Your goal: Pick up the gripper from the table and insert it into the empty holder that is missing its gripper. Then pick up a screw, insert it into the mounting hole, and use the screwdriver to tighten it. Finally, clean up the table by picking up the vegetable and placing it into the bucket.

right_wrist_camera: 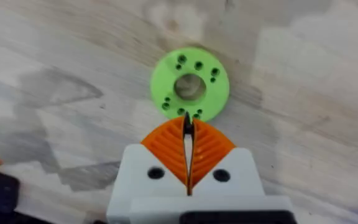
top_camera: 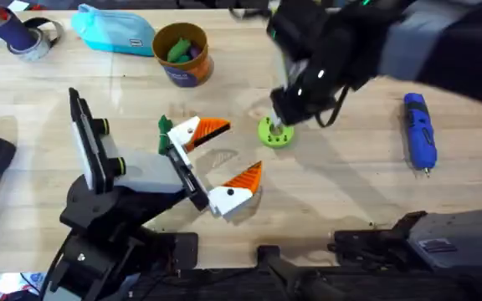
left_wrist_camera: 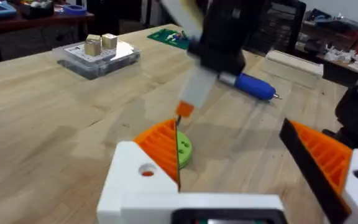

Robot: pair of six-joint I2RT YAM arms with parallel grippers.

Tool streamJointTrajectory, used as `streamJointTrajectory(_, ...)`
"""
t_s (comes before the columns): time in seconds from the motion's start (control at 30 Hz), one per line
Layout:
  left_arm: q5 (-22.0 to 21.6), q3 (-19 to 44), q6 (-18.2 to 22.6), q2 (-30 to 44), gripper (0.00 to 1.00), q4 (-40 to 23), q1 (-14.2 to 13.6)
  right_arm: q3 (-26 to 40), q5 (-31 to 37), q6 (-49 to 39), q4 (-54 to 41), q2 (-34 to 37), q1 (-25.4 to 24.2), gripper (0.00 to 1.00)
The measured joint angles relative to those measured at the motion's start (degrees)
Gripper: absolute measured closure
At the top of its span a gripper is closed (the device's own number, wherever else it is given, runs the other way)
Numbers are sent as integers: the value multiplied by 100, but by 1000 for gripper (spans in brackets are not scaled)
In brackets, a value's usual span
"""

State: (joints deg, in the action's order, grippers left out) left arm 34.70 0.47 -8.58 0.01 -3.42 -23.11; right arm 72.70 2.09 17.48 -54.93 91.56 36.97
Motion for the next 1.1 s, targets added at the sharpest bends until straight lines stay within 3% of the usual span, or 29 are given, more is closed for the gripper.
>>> streamJointTrajectory(0.2,0,0,-2,0,9,0,0,1239,2,-150,-929,-131,83,995)
streamJointTrajectory(0.5,-24,0,6,0,9,0,0,2767,-39,-296,-1749,-12,666,995)
streamJointTrajectory(0.8,84,0,381,0,9,0,0,3107,-230,-319,-1642,9,1348,995)
streamJointTrajectory(1.1,155,0,482,0,9,-2,0,3113,-414,-317,-1166,229,1817,995)
